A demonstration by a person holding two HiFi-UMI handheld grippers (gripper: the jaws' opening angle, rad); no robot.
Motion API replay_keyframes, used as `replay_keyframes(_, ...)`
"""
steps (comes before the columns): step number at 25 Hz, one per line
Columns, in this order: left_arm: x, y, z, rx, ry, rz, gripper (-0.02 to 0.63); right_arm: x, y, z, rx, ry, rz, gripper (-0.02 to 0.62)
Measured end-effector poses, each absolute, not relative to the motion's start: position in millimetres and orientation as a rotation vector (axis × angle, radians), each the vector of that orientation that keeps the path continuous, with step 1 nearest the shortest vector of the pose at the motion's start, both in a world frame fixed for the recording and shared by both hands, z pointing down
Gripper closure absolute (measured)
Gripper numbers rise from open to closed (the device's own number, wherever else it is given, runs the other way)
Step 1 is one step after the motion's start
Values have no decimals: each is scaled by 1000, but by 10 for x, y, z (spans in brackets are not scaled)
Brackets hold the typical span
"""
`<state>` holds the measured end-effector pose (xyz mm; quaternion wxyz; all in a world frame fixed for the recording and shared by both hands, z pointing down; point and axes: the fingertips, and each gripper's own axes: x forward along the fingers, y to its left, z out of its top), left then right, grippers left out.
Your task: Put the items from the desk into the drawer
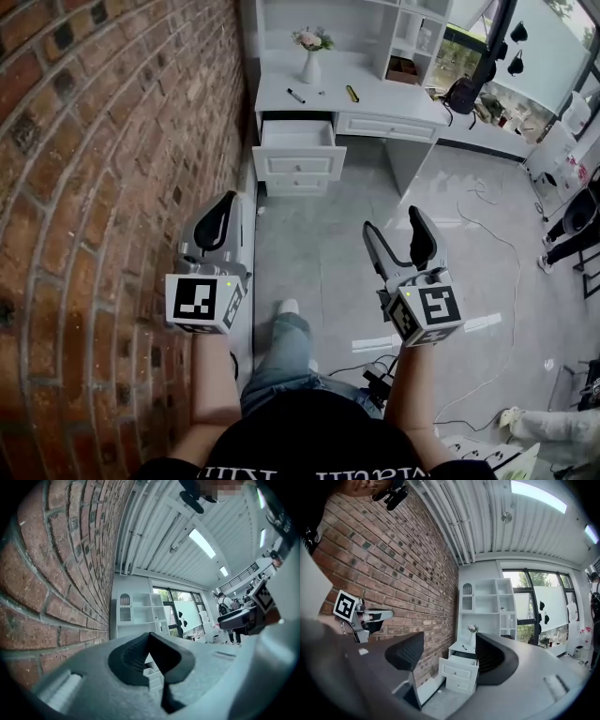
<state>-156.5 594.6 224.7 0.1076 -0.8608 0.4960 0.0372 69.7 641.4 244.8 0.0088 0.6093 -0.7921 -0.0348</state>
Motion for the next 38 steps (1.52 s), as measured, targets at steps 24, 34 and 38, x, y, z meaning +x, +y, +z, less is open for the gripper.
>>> replay_keyframes(24,-1255,3518,2340,-2548,1523,54,607,1082,4021,2510,1899,-2453,-23,318)
replay_keyframes(34,-1186,2175,2407,-2577,1507,44,607,1034,2635,2551,1881,-2443,4,325)
replay_keyframes(38,-1247,1782,2408,-2575,1512,55,607,964,2222,2556,1880,-2424,-17,330)
